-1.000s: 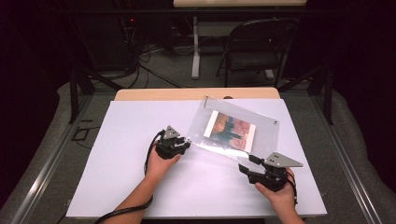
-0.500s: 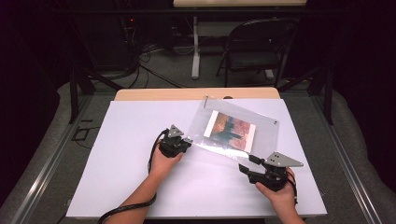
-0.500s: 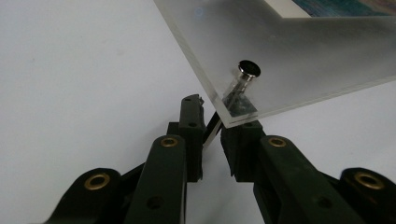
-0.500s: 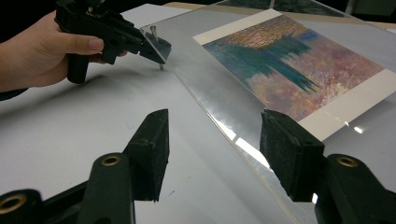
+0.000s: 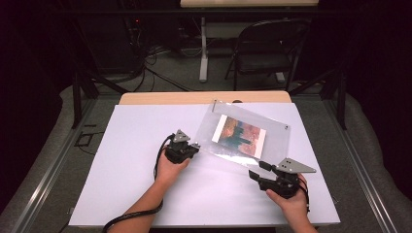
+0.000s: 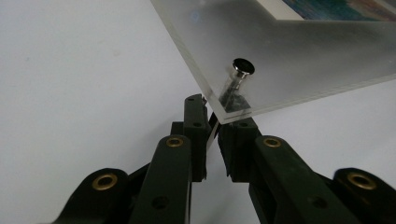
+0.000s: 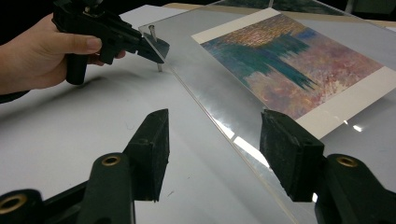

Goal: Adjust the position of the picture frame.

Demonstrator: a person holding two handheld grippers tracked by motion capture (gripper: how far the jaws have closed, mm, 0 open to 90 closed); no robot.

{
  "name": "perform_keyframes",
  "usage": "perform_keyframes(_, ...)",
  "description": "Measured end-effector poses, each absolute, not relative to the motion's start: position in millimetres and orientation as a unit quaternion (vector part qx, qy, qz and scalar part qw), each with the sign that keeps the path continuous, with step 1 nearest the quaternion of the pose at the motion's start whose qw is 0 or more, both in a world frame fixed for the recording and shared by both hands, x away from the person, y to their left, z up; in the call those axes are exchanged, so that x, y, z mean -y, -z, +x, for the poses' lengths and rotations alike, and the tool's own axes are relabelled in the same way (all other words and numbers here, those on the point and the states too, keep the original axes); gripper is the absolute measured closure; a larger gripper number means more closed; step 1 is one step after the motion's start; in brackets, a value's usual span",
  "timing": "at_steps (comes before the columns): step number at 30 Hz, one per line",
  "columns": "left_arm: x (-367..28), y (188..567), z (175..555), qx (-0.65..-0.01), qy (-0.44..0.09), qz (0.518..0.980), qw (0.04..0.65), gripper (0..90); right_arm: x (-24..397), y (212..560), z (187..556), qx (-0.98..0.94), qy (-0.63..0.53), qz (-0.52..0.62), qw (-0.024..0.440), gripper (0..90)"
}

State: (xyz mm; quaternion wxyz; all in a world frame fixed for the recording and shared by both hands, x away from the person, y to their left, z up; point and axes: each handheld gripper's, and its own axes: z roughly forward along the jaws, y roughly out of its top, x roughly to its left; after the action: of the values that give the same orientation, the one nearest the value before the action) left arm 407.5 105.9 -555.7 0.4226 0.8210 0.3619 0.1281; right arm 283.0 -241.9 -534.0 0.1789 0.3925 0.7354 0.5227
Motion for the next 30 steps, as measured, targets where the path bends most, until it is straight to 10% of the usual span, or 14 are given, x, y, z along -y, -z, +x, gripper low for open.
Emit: perform_keyframes(30,-136,542,351,-0.335,-0.105,0.832,0.43,82.8,244,534,283,-0.727,-0.534,0.394,0.177,43.6)
